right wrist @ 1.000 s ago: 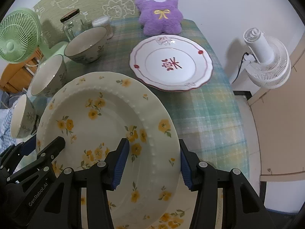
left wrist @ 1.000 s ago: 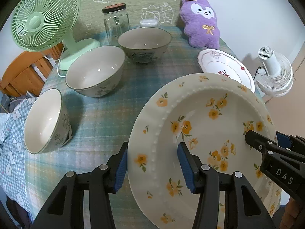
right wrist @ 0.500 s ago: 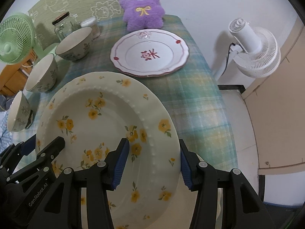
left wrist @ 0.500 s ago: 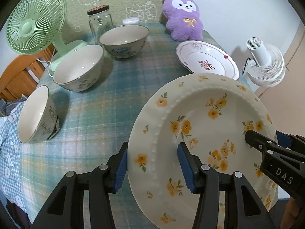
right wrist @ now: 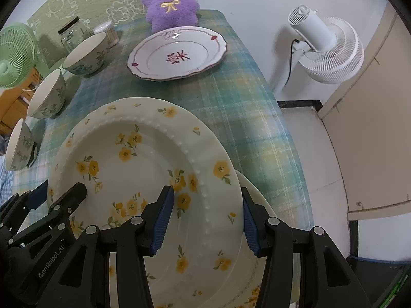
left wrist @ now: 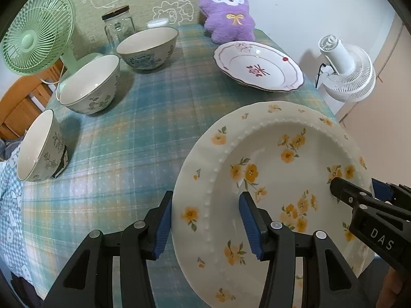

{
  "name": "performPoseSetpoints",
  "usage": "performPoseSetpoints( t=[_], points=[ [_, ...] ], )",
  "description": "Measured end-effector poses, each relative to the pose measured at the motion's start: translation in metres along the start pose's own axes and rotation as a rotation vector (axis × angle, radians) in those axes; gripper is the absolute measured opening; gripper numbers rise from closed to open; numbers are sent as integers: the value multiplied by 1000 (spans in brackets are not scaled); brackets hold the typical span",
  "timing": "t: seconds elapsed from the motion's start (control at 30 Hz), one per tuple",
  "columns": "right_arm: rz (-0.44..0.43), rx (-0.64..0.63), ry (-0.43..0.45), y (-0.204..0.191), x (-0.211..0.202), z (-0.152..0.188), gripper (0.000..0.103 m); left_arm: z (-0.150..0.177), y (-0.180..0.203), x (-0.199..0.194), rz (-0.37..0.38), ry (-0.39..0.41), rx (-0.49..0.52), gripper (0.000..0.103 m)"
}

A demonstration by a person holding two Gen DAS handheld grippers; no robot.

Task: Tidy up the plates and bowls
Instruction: 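Lower the deep plate onto the scalloped plate with both grippers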

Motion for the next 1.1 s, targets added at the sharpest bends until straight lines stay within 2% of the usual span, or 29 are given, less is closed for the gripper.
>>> performPoseSetpoints(
  t=[0.57, 0.83, 1.1],
  points=[
    [6, 66, -29, 15, -8, 41, 54, 27, 18, -8, 11, -36, 33, 51],
    [19, 59, -36, 28, -10, 56, 54, 44, 33, -12, 13, -54, 36, 51],
    [17, 63, -38, 43, -10, 65, 54, 51, 49, -16, 6, -41, 47, 51]
  ],
)
Point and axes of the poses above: each gripper's, at about its wrist camera, not at the fingertips, and x roughly the way its jaws point, y to its right, z to its underside, the point moved 5 cm from there along x, roughly the way its jaws point, and after that the axes turned 13 degrees about -x, right-handed, at the moved point
